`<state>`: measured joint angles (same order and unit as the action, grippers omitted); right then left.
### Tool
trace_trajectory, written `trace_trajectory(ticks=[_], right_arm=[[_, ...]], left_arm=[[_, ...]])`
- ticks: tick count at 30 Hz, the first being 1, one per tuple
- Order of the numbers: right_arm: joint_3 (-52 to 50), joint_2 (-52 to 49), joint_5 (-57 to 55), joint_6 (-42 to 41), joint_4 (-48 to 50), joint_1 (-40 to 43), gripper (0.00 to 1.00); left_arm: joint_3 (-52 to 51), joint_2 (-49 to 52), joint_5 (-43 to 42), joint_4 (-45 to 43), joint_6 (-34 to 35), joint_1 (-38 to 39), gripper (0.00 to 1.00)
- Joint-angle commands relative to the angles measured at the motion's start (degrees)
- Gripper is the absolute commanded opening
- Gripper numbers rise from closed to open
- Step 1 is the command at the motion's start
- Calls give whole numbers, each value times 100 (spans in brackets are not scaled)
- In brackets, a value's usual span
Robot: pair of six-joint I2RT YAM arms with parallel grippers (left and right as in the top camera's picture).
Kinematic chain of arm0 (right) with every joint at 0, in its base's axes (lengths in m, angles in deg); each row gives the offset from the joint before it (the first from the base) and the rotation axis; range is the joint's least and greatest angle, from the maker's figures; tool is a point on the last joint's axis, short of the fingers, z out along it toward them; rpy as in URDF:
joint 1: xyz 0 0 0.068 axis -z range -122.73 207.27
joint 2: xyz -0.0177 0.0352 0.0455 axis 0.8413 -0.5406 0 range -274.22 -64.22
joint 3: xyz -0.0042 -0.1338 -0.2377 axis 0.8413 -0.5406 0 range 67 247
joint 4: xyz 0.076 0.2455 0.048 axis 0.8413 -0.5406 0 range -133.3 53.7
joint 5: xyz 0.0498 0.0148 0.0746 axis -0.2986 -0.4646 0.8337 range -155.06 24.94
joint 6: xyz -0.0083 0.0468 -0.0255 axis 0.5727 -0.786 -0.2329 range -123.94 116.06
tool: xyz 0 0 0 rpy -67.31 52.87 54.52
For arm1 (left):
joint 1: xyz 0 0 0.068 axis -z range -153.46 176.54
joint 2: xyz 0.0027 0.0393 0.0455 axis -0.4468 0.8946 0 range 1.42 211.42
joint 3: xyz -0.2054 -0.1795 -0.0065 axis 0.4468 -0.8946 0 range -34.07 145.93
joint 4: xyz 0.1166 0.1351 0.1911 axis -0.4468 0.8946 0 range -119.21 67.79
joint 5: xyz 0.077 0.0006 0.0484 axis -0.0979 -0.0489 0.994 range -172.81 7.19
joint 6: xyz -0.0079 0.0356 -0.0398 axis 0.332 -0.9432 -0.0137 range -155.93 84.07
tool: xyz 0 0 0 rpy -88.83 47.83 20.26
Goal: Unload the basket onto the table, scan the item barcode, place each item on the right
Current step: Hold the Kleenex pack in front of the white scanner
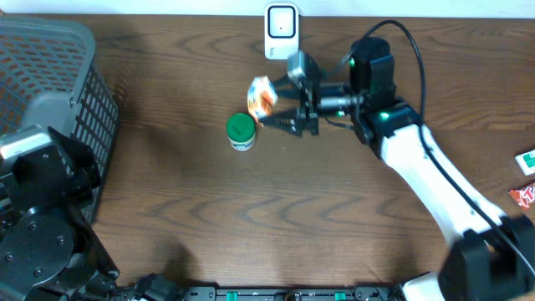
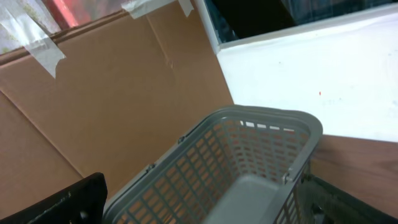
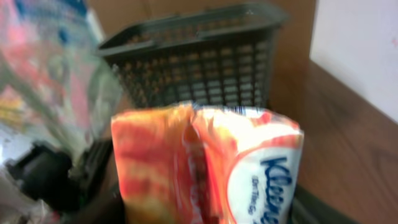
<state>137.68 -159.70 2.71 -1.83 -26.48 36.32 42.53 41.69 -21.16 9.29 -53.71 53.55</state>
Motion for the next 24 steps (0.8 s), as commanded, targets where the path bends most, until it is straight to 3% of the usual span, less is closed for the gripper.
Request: trace_trajectory(ticks=[1,4,6,11,17,24], right_arm=[[57,-522,-28,-3040,1279,68,60],[57,-1099,-295,-4986,3047,109,59],[57,-1429,-680,-5978,3615,153,57],[79,-2155,-1593,-7394,4465,286,64],[758,-2787,-2098,-8013,4863,448,62],[2612,-3587,-2146,-8008,3895,463,62]], left_arm=[[-4,-24,55,-9,55,-20,98],[-4,-24,55,-9,55,-20,98],[-4,-24,55,-9,55,-20,98],[-4,-24,55,-9,55,-20,98],[-4,-24,55,-9,55,-20,98],[-4,-24,55,-9,55,-20,98]])
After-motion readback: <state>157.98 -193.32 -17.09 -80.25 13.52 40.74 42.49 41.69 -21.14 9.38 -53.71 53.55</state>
